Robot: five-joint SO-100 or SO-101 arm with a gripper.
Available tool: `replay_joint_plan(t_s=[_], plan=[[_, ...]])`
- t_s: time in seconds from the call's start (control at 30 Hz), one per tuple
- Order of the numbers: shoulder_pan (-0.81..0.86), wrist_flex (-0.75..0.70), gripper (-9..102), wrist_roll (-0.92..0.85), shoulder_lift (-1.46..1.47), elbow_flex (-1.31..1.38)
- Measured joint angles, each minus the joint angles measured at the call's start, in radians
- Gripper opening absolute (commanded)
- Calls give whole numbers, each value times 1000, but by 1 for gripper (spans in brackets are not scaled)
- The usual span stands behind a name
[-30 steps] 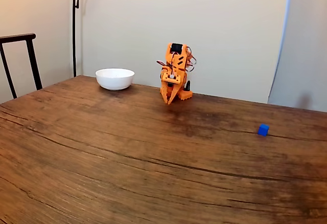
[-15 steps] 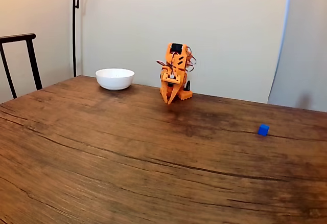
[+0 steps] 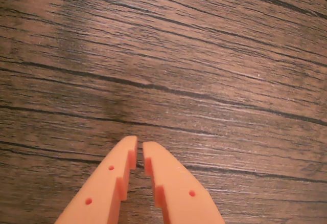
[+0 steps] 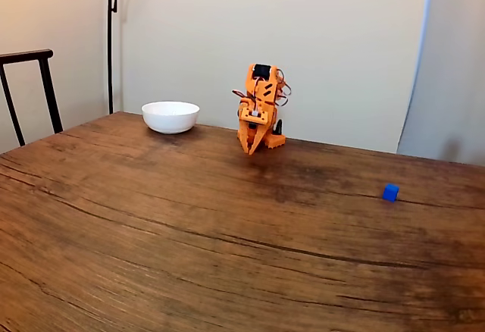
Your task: Grasp the cube and drop it in the bowl
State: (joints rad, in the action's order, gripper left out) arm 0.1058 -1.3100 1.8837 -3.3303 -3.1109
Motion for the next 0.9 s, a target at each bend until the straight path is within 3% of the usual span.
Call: replay_joint_plan(t_s=[0.43,0.67,0.9], plan=[[0,0,0,0,0,0],[-83,5,0,0,0,0],[-264,187,-1,-3,14,8]])
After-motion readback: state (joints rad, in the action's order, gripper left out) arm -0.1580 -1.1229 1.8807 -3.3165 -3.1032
